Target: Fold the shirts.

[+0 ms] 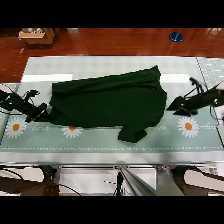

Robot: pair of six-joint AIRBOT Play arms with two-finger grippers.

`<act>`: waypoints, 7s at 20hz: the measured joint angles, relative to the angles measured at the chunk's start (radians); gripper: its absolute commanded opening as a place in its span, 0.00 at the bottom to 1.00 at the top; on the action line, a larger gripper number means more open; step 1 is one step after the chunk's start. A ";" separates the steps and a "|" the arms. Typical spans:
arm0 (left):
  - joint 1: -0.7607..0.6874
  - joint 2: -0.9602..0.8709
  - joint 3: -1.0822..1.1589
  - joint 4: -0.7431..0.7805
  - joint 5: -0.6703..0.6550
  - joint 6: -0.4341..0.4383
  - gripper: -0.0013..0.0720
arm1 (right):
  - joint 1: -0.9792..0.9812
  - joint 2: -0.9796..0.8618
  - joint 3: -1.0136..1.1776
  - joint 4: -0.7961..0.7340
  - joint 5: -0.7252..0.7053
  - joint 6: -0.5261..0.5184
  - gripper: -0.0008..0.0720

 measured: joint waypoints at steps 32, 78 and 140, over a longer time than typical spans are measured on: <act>0.026 0.950 0.939 -0.237 0.247 0.022 0.05 | 0.292 0.576 1.079 -0.427 -0.217 0.270 0.04; -0.363 0.111 0.164 -0.042 0.850 0.133 0.05 | 0.293 -0.550 0.984 -0.378 -0.305 0.118 0.04; -0.249 0.409 -0.545 -0.108 0.144 -0.097 0.06 | -0.365 0.005 0.280 -0.085 0.239 0.026 0.57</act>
